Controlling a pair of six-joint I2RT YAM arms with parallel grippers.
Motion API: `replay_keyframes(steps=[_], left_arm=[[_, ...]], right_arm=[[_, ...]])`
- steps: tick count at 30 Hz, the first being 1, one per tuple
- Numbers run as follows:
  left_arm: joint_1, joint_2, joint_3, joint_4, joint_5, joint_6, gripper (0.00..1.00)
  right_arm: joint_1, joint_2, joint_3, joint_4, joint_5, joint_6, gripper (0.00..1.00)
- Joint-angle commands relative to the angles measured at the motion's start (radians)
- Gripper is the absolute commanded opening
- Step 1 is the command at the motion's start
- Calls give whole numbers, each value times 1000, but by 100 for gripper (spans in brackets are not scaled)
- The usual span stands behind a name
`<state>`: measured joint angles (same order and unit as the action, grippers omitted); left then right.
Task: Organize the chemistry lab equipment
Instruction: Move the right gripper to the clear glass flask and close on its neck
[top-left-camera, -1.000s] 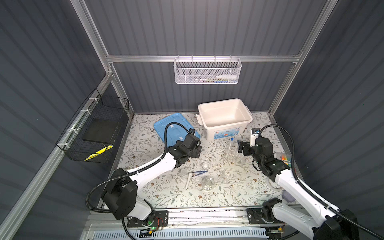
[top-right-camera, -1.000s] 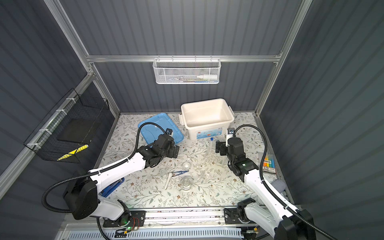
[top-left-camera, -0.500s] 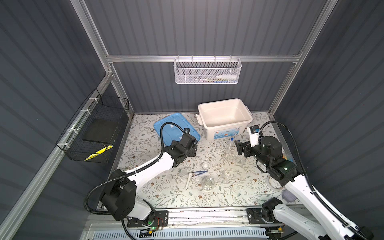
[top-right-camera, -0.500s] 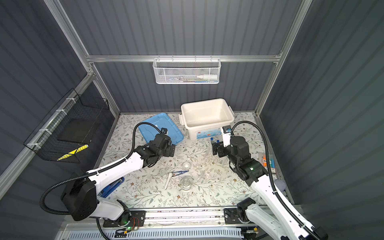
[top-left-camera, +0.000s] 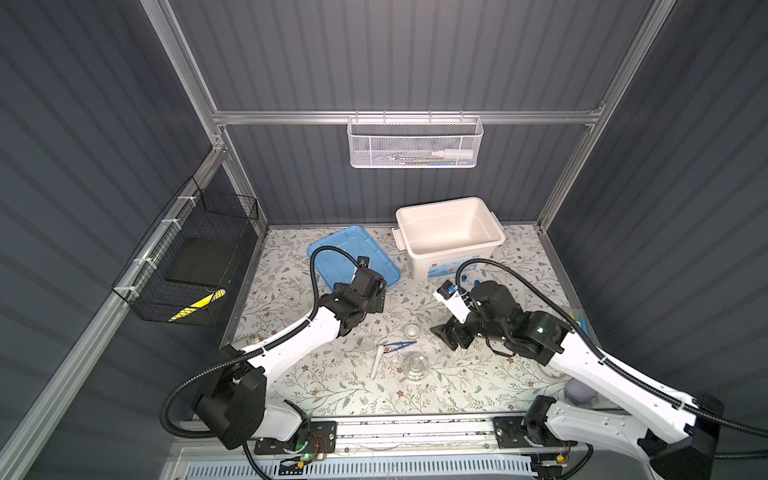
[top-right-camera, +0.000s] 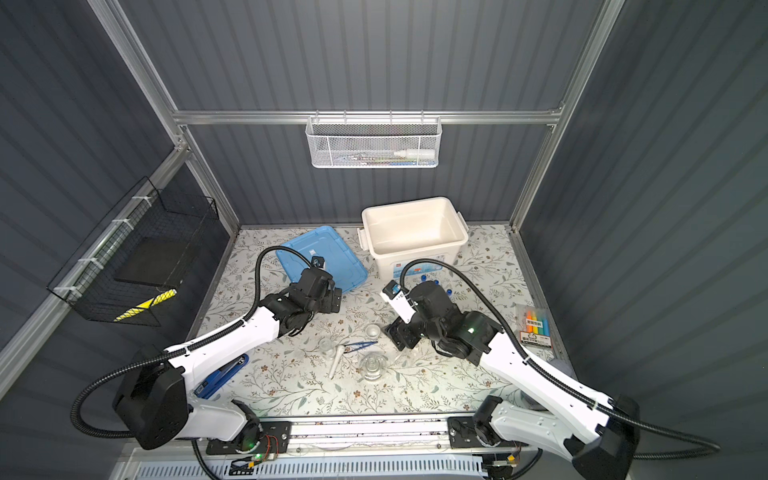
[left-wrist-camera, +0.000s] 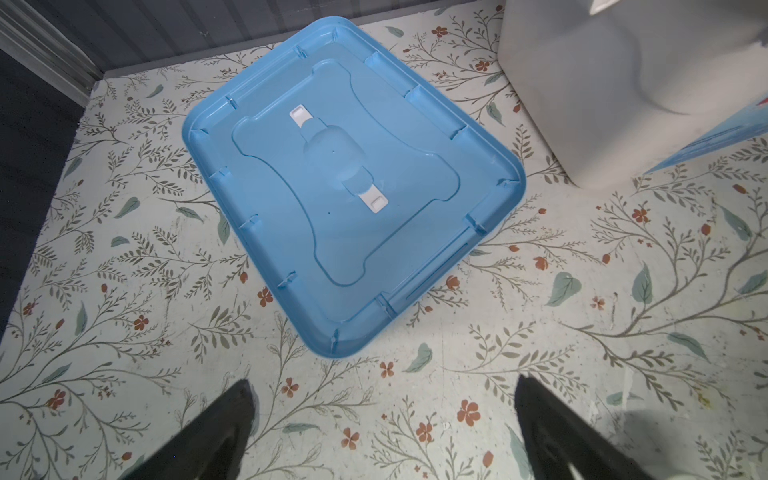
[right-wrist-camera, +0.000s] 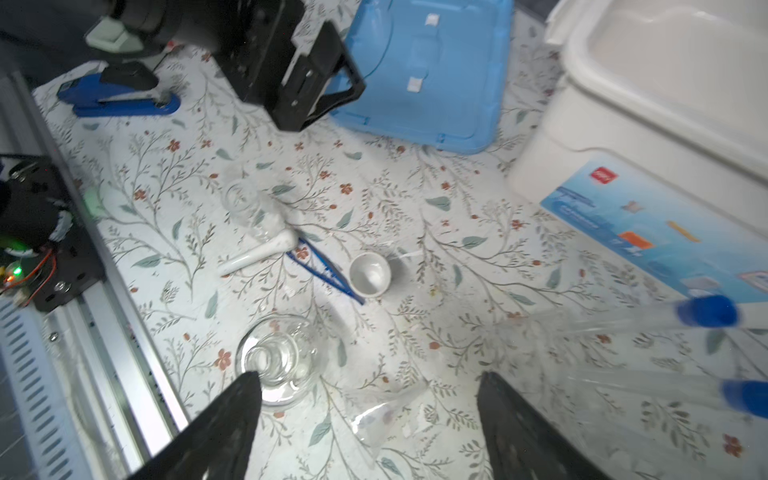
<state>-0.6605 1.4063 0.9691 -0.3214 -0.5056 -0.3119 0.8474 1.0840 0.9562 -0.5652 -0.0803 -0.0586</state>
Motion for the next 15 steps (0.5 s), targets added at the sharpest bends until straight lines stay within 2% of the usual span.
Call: replay_keyframes(steps=[1, 8, 15], left_arm=[[16, -24, -17, -10, -21, -19, 100], [35, -55, -47, -10, -24, -26, 100], [36, -61, -52, -12, -21, -29, 100]], right_arm=[[57, 65, 38, -81, -60, -38, 80], [104, 138, 40, -99, -104, -41, 66], [131, 206, 57, -105, -88, -50, 69]])
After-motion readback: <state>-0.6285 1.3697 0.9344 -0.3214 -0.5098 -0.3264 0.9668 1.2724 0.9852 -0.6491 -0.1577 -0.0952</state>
